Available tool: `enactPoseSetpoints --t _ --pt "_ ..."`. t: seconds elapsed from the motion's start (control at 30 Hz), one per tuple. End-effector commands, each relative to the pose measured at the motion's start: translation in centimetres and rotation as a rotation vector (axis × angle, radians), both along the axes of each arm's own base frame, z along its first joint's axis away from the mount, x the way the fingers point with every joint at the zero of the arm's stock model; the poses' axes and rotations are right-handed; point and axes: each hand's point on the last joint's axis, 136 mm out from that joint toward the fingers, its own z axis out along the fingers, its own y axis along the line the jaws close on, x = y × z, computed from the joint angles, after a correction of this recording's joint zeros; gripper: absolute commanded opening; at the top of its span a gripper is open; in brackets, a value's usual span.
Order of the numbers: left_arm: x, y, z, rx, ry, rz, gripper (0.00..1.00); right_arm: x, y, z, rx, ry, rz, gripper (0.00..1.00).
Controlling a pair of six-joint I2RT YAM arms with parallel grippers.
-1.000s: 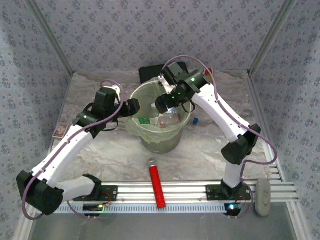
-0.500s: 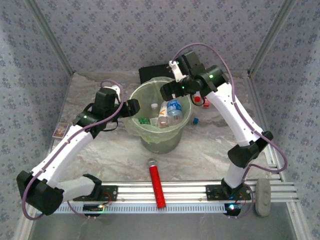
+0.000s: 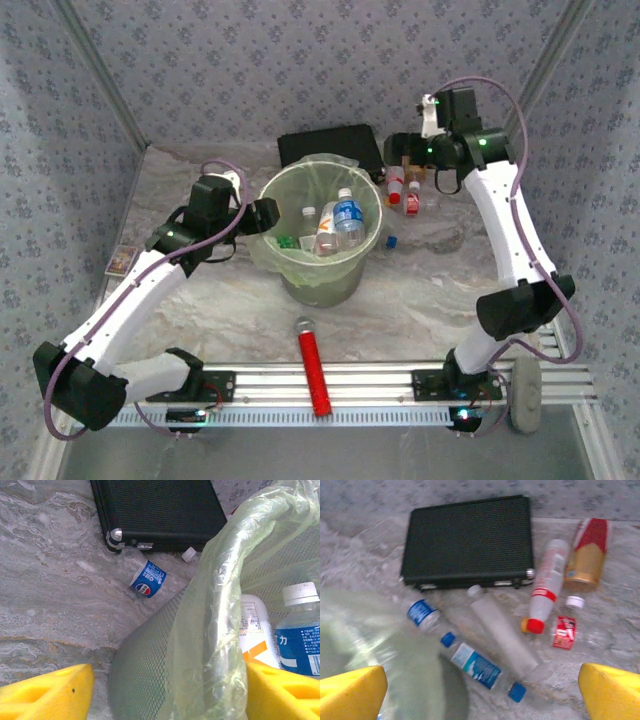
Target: Put the plastic bottles in the bin
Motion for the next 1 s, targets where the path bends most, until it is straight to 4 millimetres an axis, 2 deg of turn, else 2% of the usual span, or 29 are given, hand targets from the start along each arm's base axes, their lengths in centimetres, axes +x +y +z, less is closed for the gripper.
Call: enactPoseSetpoints --t 0.0,0.27,0.43,0.67,0.97 --pt "-0.3 0.6 0.0 0.036 0.01 -0.002 0.76 2.3 -1.7 -0.9 0.055 -0.001 -0.065 1.0" --pt "-0.2 0.9 0.3 0.055 0.003 0.006 0.76 8.4 -5.5 -6.8 0.109 0.088 -0.155 1.0" --pt "0.0 0.8 0.1 0.056 0.011 0.008 0.76 12.3 -6.5 -11.2 0.141 0.154 -0.178 1.0" --pt "0.2 0.7 -0.1 0.055 0.019 0.014 0.76 17.4 -6.8 -16.5 0.253 0.202 -0.219 1.0" --pt "0.3 0.7 -0.5 0.062 0.028 0.018 0.76 20.9 -6.9 -20.6 0.328 0.225 -0.288 0.99"
